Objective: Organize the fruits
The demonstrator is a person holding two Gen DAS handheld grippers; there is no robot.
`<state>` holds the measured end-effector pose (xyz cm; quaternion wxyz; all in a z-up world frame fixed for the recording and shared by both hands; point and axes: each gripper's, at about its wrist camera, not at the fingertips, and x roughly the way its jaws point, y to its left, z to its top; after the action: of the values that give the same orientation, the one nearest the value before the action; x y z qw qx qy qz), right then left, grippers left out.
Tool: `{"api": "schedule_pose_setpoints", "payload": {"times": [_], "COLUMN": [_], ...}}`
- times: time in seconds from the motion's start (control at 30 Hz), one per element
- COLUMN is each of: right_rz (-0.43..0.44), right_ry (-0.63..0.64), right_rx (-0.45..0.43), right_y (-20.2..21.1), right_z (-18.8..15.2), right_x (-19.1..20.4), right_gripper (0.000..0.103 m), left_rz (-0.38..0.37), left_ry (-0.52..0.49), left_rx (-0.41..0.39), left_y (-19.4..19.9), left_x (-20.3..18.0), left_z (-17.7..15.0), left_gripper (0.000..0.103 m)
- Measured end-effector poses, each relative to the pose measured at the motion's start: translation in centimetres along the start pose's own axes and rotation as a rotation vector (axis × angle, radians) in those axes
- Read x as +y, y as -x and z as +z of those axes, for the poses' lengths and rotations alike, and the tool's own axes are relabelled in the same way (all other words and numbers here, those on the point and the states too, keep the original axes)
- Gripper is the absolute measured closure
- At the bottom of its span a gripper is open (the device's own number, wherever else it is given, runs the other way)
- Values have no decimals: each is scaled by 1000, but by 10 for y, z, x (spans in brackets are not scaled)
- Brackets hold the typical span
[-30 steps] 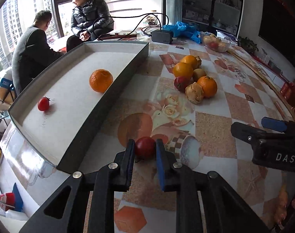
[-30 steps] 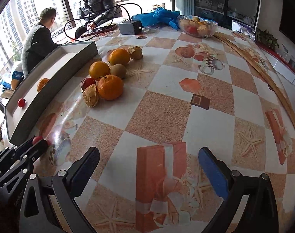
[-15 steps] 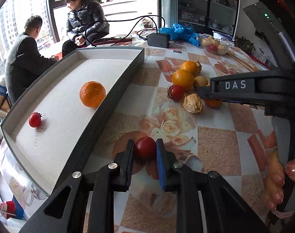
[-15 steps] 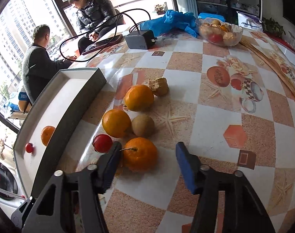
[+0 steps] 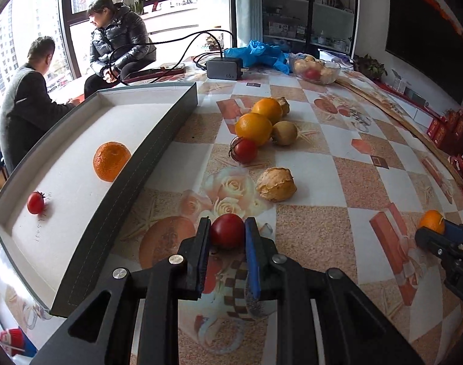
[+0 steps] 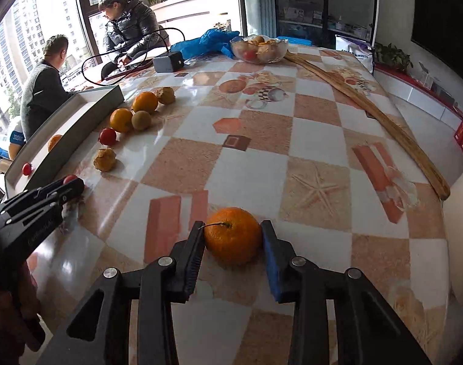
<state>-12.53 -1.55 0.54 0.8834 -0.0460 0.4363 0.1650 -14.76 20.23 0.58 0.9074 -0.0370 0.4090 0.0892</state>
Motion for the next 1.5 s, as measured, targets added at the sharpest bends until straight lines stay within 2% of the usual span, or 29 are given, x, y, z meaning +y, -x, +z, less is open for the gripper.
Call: {"api": "schedule_pose_setpoints", "payload": {"times": [0.03, 0.07, 0.13, 0.2, 0.27, 0.37, 0.63, 0.8, 0.83, 0.87, 0.93, 1.5], "right_rz": [-15, -17, -15, -27, -61, -70, -109, -88, -89, -82, -73, -74], "right_ry": [-1, -4, -14, -12, 10, 39, 53, 30, 29, 29, 35, 33], "right_rx": [-3, -1, 0, 9, 7, -3, -5, 1, 7, 27, 56, 56], "right_y": [1, 0, -3, -8, -12, -13, -13, -13, -14, -17, -22, -21], "right_z": [-1, 0, 4, 10, 11, 10, 9, 9, 9, 9, 11, 10], "right_x": [-1, -1, -1, 2, 7, 13, 17, 12, 12, 13, 14, 14], "right_gripper": [45, 36, 36, 36, 36, 41, 41, 40, 33, 15, 1, 1], "left_rz": [-12, -28, -43, -33, -32, -17, -6, 12, 11, 10, 9, -5], "left_ry": [8, 17, 24, 4, 9, 2, -14, -27, -26, -25, -23, -19], "left_rx": [2, 7, 19, 30, 30, 9, -2, -8, -7, -7, -6, -2], "left_y": [0, -1, -1, -3, -5, -4, -2, -2, -2, -2, -2, -3], "left_x": [2, 4, 7, 6, 6, 3, 0, -2, -2, -2, -3, -2], "left_z": [1, 2, 4, 6, 6, 3, 1, 1, 1, 1, 1, 2], "left_gripper": [78, 77, 75, 64, 61, 61, 61, 60, 60, 60, 59, 53]}}
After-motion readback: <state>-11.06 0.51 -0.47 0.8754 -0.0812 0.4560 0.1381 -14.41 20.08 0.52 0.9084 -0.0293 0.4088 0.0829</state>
